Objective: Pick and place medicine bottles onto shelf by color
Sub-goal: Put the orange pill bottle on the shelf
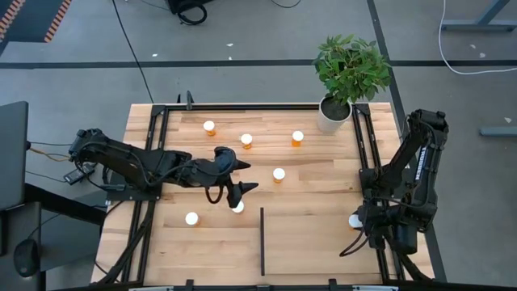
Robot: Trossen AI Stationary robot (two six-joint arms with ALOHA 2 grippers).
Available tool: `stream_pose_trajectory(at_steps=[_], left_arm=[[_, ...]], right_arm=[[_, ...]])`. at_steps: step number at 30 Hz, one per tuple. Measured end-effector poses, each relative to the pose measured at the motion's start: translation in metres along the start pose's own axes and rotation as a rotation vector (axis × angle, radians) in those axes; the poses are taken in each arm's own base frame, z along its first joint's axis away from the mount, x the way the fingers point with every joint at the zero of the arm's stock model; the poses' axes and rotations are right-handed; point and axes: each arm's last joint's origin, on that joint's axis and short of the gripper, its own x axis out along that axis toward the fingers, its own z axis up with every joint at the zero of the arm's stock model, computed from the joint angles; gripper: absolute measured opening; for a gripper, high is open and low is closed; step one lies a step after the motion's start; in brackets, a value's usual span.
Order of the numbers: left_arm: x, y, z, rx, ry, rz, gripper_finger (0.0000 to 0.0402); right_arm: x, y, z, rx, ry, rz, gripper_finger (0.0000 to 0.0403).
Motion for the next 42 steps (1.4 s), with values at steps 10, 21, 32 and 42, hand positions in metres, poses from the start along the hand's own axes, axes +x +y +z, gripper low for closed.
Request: stream_pose_trajectory(at_steps=[10, 21, 32, 42], left_arm=[[0.000, 0.001, -0.002, 0.007, 0.021, 0.012, 0.0346], [0.000, 0.001, -0.003, 0.009, 0.024, 0.014, 0.0346], [0.000, 0.002, -0.003, 0.012, 0.027, 0.016, 0.0346], [0.000, 0.002, -0.003, 0.013, 0.027, 0.016, 0.0346]], right_arm=[[0.013, -0.005, -0.015, 0.037, 0.000, -0.015, 0.0229], [0.013, -0.005, -0.016, 0.021, -0.003, -0.014, 0.0229], [0.013, -0.004, -0.017, 0.026, 0.033, 0.001, 0.0240], [0.013, -0.004, -0.018, 0.064, 0.069, 0.004, 0.0284]])
